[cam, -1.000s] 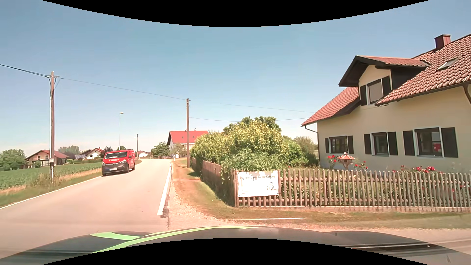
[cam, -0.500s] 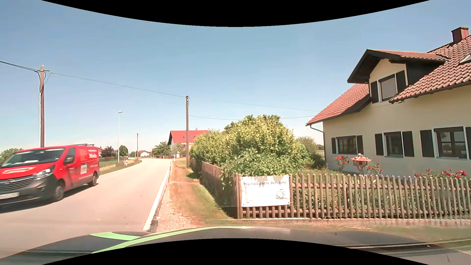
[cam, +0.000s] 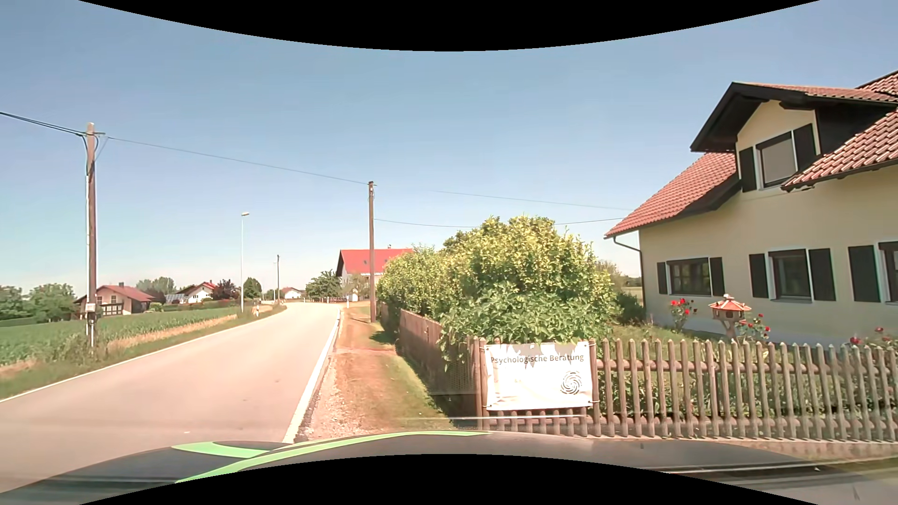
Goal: Follow the waypoints while adhering to traffic rules and regulations
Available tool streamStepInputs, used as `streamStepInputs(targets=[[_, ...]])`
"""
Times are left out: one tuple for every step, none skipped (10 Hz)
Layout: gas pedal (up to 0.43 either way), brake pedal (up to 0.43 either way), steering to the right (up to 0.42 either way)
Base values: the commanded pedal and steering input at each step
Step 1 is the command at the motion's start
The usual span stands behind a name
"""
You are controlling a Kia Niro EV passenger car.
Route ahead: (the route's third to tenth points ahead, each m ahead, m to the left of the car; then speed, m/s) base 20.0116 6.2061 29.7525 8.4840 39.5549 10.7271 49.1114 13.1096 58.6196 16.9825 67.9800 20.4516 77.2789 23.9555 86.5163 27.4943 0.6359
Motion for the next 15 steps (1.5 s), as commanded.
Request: streamStepInputs(targets=[[0.000,0.171,-0.570],[0.000,0.165,-0.578],[0.000,0.152,-0.600],[0.000,0.152,-0.633],[0.000,0.146,-0.669],[0.000,0.140,-0.704],[0.000,0.140,-0.730],[0.000,0.140,-0.765],[0.000,0.140,-0.800],[0.000,0.134,-0.823],[0.000,0.128,-0.848],[0.000,0.128,-0.884],[0.000,0.152,-0.917],[0.000,0.183,-0.964],[0.000,0.213,-0.965]])
